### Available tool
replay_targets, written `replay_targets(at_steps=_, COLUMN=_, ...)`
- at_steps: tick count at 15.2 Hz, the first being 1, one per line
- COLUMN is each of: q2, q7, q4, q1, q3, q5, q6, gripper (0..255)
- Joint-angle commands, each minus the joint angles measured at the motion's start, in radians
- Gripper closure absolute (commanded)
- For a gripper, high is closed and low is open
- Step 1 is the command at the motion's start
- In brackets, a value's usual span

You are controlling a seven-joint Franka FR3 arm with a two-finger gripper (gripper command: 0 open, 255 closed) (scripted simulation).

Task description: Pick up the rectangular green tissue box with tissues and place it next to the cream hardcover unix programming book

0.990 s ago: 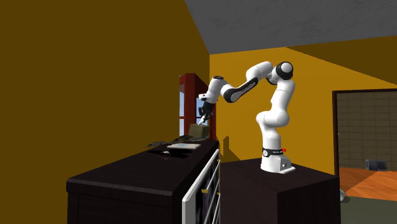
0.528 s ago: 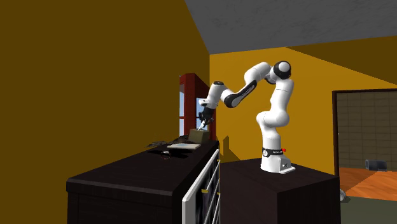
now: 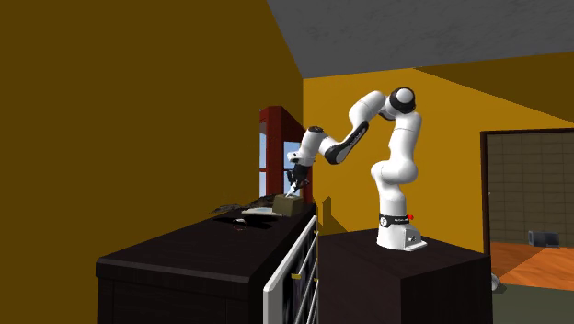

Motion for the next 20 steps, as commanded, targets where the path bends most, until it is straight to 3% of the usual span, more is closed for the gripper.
replay_targets(at_steps=1, q2=0.027, q7=0.032, q4=-0.01, q1=-0.009, q3=-0.003, q5=-0.03, q6=0.033, gripper=255)
replay_targets(at_steps=9, q2=0.027, q7=0.032, q4=-0.01, q1=-0.009, q3=-0.003, q5=-0.03, q6=0.033, gripper=255)
replay_targets(at_steps=10, q2=0.027, q7=0.032, q4=-0.01, q1=-0.009, q3=-0.003, q5=-0.03, q6=0.033, gripper=0)
replay_targets(at_steps=15, q2=0.027, q7=0.032, q4=-0.01, q1=-0.009, q3=-0.003, q5=-0.03, q6=0.033, gripper=0)
replay_targets(at_steps=19, q2=-0.111, q7=-0.031, q4=-0.017, q1=0.037, q3=0.048, q5=0.074, q6=-0.113, gripper=0)
replay_targets(at_steps=20, q2=-0.111, q7=-0.031, q4=-0.017, q1=0.037, q3=0.047, q5=0.074, q6=-0.113, gripper=0)
